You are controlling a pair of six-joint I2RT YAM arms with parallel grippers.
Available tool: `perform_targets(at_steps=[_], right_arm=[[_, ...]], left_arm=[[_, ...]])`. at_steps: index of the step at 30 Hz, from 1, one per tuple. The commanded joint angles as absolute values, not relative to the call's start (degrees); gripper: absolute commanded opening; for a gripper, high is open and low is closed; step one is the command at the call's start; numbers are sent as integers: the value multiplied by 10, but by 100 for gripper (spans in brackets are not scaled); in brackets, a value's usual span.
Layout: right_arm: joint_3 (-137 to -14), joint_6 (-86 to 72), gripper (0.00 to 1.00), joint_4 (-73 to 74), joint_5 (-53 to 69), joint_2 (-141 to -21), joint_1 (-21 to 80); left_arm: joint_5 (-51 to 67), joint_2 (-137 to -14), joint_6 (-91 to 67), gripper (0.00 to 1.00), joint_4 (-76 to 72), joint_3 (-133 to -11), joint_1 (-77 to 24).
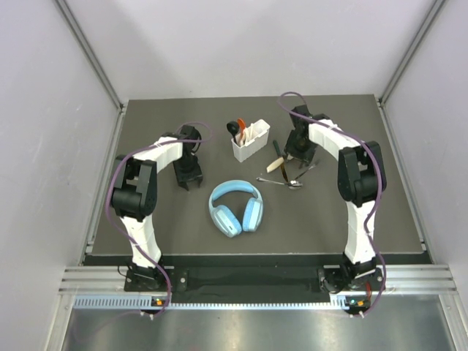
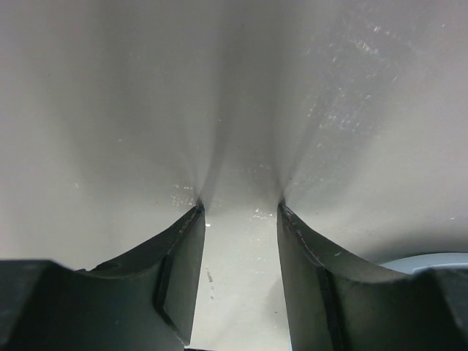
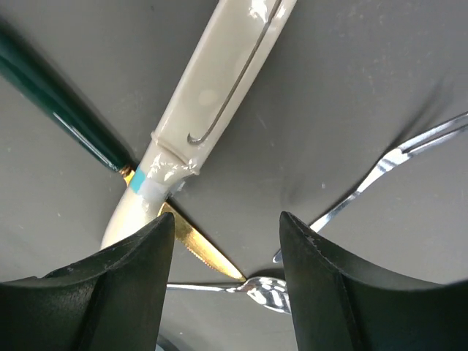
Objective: Sort the eating utensils into containers
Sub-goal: Pick up the knife at the center of the board.
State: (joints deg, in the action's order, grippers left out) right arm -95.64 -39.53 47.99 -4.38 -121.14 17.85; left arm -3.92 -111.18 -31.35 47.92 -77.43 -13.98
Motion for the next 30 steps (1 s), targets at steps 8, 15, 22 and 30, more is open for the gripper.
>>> perform_targets(at_steps=[8,15,22,30], right_arm=[[-977,-405,59,451,-4,-1217,163],[-945,-414,59,421,17,-1143,158],[-1012,-435,57,465,19,-1231,145],[-1054,-454,57,482,31,-1290,136]], left_arm=[[-47,-1107,-314,49,468,-769,-141],[-40,-1109,-323,49,461,-758,-141],[-39,-1128,-319,49,466,-782,-141],[-42,-1129,-322,49,467,-782,-141]])
